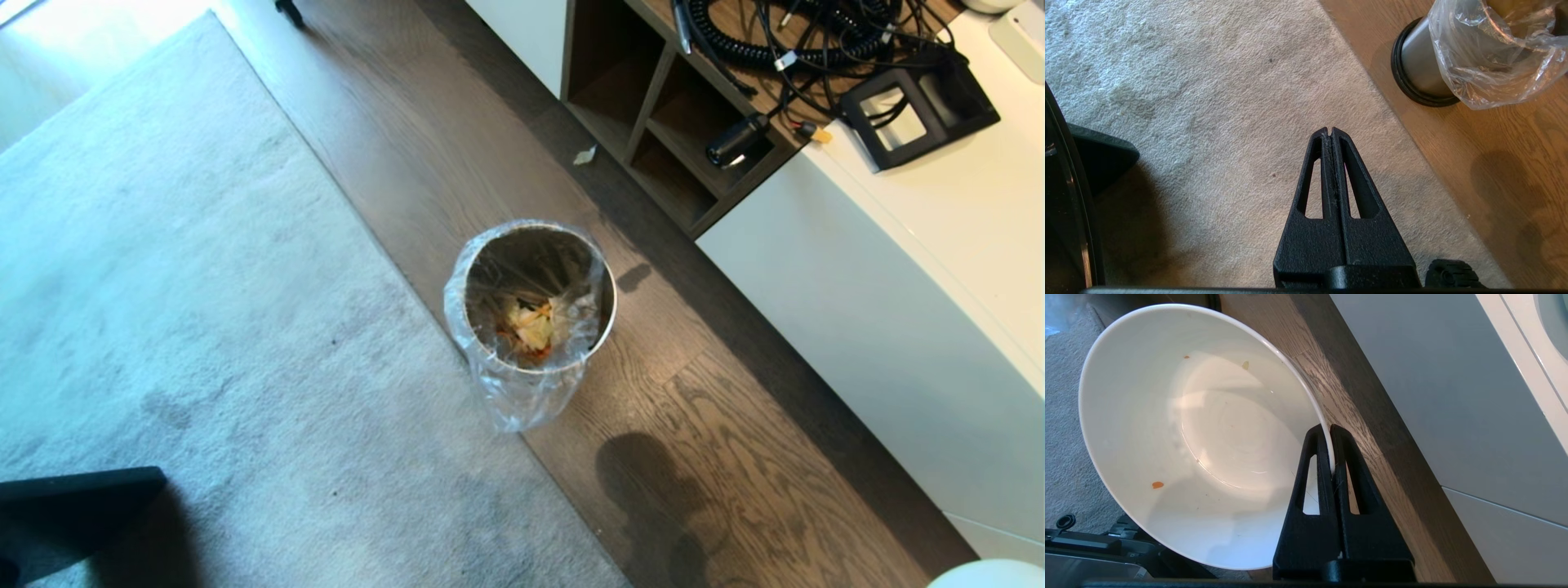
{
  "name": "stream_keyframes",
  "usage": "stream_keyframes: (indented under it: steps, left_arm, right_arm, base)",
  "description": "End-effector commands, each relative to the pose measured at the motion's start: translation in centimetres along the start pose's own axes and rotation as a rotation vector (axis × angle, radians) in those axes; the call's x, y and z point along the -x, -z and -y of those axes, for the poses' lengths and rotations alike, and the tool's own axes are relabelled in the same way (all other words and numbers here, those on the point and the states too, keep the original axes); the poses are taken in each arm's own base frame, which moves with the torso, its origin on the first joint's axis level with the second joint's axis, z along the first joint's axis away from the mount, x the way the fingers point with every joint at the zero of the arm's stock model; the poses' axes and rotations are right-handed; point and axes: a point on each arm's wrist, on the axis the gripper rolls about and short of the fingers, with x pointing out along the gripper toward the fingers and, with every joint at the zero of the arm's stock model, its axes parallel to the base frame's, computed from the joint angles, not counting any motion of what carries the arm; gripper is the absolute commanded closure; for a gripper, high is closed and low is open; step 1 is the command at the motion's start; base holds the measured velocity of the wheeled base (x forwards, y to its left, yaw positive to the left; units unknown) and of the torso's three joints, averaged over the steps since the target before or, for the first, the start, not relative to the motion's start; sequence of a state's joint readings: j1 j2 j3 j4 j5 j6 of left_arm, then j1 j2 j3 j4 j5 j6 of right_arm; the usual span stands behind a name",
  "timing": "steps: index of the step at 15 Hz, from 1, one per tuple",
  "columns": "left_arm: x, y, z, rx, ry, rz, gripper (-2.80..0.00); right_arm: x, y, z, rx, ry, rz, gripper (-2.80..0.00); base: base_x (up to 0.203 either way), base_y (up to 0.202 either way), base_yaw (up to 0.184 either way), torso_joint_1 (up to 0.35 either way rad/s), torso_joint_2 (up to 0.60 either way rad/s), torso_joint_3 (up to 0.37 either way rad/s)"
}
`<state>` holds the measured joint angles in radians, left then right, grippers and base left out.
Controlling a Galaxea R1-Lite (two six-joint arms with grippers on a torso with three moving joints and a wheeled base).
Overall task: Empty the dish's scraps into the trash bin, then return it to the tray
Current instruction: Put the bowl back to the table
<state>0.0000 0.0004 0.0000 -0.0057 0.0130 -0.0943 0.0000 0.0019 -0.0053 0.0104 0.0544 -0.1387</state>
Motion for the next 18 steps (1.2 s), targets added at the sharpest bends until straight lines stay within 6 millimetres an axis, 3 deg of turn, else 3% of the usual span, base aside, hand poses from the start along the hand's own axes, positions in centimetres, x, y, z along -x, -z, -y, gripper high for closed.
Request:
stream_keyframes:
  steps: [1,18]
  left_arm:
    - [0.00,0.00,0.00,0.001,-0.001,0.001,0.00]
    - [0.00,0.00,0.00,0.001,-0.001,0.001,0.00]
  right_arm:
    - [0.00,0.04,-0.01,-0.007,0.000,0.002,0.00]
    - [0.00,0.04,0.00,-0.008,0.001,0.002,0.00]
  base:
    - [0.000,0.000,0.000,0.000,0.00,0.000]
    - [0.000,0.000,0.000,0.000,0.00,0.000]
